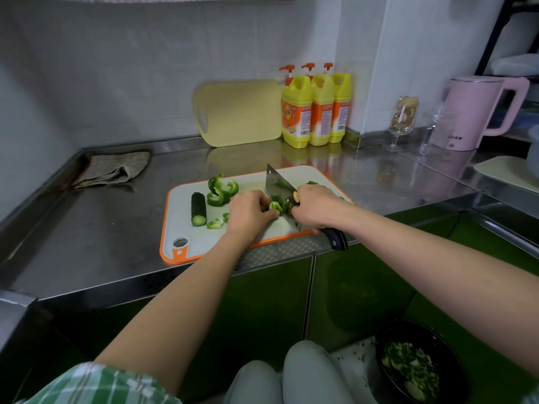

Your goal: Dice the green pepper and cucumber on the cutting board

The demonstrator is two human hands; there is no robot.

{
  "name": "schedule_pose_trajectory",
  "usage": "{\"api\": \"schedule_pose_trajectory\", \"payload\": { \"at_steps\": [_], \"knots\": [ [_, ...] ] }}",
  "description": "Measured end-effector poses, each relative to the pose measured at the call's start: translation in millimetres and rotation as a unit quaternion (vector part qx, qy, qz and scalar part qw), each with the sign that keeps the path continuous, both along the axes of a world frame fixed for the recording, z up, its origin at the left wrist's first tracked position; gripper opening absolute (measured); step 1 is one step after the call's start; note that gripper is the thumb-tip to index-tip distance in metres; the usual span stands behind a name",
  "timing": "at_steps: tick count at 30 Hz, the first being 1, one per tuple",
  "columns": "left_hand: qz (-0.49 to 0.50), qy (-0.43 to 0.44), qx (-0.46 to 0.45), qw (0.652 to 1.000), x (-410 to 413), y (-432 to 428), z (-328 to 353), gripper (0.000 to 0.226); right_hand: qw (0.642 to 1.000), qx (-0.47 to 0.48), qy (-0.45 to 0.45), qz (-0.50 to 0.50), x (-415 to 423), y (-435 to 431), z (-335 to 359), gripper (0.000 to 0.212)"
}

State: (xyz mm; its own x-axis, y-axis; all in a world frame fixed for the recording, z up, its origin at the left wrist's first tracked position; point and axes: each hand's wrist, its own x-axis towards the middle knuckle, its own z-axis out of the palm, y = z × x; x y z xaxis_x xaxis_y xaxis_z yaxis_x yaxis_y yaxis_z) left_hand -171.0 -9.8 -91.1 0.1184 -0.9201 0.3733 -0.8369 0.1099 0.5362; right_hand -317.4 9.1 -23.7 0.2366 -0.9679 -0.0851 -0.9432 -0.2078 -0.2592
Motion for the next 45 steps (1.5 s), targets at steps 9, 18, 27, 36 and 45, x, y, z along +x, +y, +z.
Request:
{"api": "schedule_pose_trajectory", "payload": {
  "at_steps": [9,18,27,36,45],
  "knots": [
    [-0.008,-0.004,-0.002,1.0,0,0,-1,0.027,0.999,0.028,0.027,0.018,2,0,8,0.017],
    [-0.01,-0.011,-0.01,1.0,-1,4,-1,0.018,1.0,0.005,0.006,0.003,16,-16,-10,0.005],
    [-0.022,-0.019,-0.049,0.998,-1,13,-10,0.02,0.991,0.008,-0.122,-0.05,9,-25,-20,0.011],
    [-0.016,0.026,-0.051,0.998,2,11,-13,0.019,0.99,0.012,-0.142,-0.02,-4,-25,2,0.01],
    [-0.017,0.015,-0.057,0.998,2,10,-14,0.021,0.998,0.026,-0.063,0.002,-5,-4,8,0.015]
  ]
}}
